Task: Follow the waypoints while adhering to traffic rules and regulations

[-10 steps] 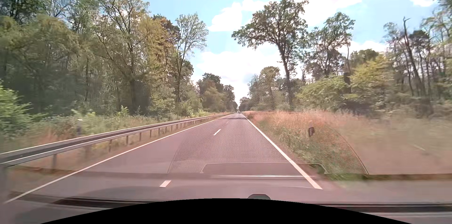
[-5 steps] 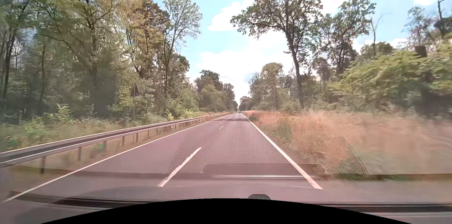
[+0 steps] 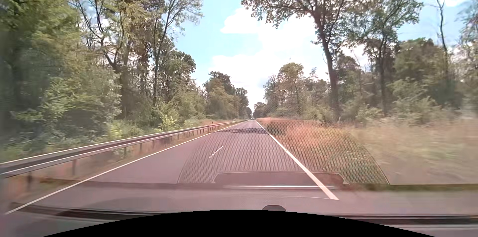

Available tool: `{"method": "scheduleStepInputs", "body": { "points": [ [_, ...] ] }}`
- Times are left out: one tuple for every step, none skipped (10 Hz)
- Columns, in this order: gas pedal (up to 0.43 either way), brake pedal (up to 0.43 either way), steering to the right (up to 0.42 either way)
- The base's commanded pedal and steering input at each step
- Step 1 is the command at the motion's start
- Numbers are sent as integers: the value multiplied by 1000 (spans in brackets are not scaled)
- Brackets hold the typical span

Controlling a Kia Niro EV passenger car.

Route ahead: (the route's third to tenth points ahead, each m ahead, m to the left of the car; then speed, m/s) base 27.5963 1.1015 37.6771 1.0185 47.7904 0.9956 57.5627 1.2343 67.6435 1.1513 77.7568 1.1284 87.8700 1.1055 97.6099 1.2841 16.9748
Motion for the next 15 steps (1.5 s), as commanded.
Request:
{"method": "scheduleStepInputs", "body": {
  "points": [
    [177,0,-4],
    [177,0,-4],
    [177,0,-4],
    [177,0,-4],
    [177,0,-4],
    [177,0,-4],
    [177,0,-4],
    [177,0,-4],
    [177,0,-3],
    [169,0,-3],
    [169,0,-3],
    [169,0,-4],
    [169,0,-4],
    [169,0,-4],
    [169,0,-4]
  ]
}}
